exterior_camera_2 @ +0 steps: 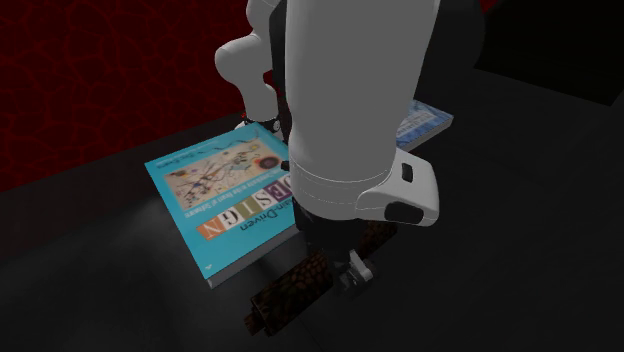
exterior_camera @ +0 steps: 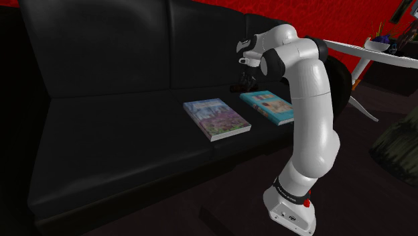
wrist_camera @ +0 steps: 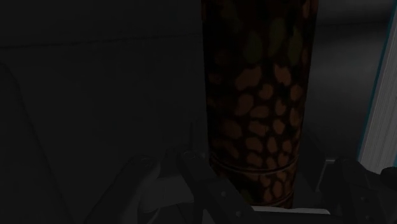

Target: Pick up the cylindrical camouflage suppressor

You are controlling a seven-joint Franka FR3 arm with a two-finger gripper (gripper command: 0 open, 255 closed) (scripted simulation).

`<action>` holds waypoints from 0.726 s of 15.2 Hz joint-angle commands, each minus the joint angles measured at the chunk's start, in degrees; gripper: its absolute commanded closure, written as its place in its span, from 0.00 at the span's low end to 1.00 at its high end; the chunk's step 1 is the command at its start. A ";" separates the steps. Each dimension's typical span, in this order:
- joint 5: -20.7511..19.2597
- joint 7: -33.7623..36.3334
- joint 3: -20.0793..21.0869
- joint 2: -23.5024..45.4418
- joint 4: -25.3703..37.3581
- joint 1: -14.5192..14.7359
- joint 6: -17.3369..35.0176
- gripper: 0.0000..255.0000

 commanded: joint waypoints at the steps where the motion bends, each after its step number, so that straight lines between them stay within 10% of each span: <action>1: 0.06 -0.06 0.03 0.07 -0.10 -0.03 0.17 1.00; 11: -0.32 0.20 -0.22 -0.34 1.11 -0.12 -1.30 1.00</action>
